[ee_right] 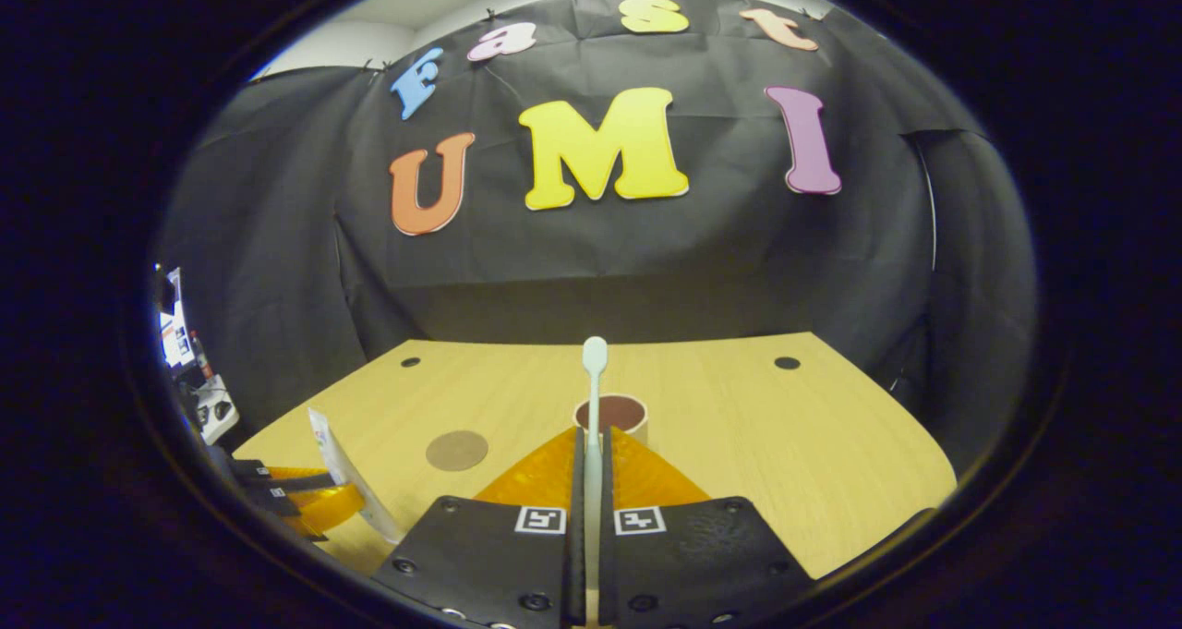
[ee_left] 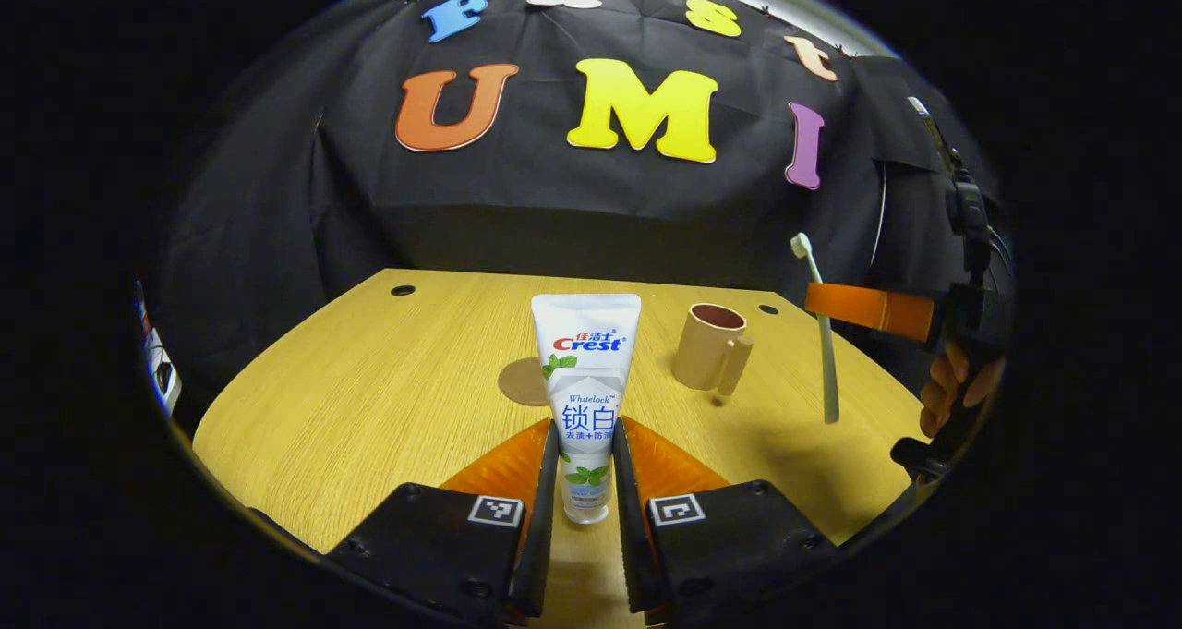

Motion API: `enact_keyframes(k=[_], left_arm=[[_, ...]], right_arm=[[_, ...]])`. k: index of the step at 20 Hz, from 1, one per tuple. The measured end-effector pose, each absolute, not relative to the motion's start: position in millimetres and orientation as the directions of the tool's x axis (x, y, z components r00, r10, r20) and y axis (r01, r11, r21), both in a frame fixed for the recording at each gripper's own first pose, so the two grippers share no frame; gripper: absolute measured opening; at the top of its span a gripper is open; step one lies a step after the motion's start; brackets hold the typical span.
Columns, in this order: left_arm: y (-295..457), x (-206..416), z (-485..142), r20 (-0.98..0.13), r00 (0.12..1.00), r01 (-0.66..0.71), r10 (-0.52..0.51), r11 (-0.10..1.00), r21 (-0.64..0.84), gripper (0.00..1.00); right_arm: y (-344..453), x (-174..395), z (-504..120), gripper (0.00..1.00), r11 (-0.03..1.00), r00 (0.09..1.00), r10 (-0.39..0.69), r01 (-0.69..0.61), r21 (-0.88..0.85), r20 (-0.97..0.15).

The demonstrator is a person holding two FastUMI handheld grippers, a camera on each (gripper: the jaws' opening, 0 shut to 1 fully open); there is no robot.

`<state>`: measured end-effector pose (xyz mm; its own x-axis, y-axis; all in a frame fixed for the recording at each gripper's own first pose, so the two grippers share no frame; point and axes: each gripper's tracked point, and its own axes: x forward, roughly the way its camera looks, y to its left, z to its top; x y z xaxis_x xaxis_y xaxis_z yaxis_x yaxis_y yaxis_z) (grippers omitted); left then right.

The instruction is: Put the toothbrush and toothpaste on the desktop into the cup, then pick up the cup and place it on the coaster on the desktop.

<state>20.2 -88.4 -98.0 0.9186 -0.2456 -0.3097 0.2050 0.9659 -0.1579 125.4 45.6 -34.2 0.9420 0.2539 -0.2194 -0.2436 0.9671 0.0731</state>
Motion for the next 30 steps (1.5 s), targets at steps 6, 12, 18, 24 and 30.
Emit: enact_keyframes(k=[6,12,18,24,30], left_arm=[[-101.6,36.6,-92.9,-0.293,0.915,0.238,-0.277,0.958,-0.16,0.36],[-116.8,47.8,-96.2,-0.279,0.911,0.263,-0.304,0.949,-0.173,0.36],[-136.4,53.8,-105.3,-0.283,0.891,0.309,-0.356,0.931,-0.196,0.35],[-139.1,57.9,-115.3,-0.306,0.879,0.313,-0.365,0.927,-0.206,0.36],[-140.5,63.7,-109.9,-0.295,0.891,0.303,-0.344,0.936,-0.178,0.35]], right_arm=[[52.3,191.1,-10.1,0.04,0.971,0.961,0.24,-0.235,0.051,-0.135],[63.4,241.5,13.9,0.04,0.964,0.964,0.261,-0.257,0.075,-0.057],[65.7,281.9,5.0,0.03,0.973,0.973,0.229,-0.228,0.037,-0.02],[76.4,292.3,-16.8,0.31,0.966,0.964,0.259,-0.259,0.011,-0.066],[74.3,272.3,-11.8,0.49,0.954,0.951,0.301,-0.3,0.021,-0.069]])
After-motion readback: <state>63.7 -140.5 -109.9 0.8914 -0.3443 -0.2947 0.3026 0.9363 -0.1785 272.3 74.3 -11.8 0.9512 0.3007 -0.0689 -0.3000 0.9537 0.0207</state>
